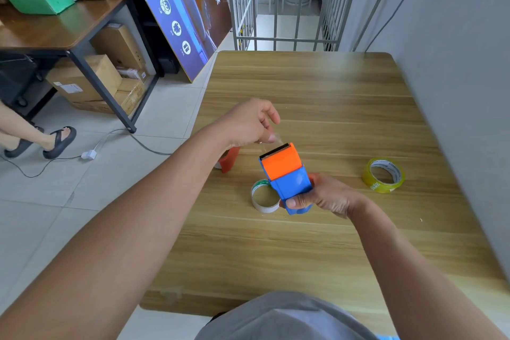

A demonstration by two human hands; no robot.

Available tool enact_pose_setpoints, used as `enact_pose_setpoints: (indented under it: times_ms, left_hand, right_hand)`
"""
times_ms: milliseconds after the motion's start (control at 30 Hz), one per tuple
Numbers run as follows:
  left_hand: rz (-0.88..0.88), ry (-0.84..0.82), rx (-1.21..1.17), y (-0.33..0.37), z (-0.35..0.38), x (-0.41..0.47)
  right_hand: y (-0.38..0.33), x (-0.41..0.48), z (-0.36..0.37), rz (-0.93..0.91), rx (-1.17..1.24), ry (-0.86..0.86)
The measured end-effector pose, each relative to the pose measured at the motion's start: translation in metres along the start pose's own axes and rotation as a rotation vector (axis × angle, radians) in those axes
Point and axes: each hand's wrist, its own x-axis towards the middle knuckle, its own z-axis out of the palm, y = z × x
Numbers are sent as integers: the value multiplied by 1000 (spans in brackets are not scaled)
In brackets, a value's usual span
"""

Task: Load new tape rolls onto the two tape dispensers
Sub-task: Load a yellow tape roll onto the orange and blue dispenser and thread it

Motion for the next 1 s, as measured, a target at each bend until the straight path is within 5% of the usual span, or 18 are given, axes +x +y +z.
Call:
enact_pose_setpoints:
  times_ms: [333,1000]
  left_hand:
    - [66,45,43,12,4,-3]
    - [-179,250,-174,4,-5,0]
  right_hand:
    - [-8,-1,-8,30,-24,-82]
    - [-11,-5,-15,41,-56,11]
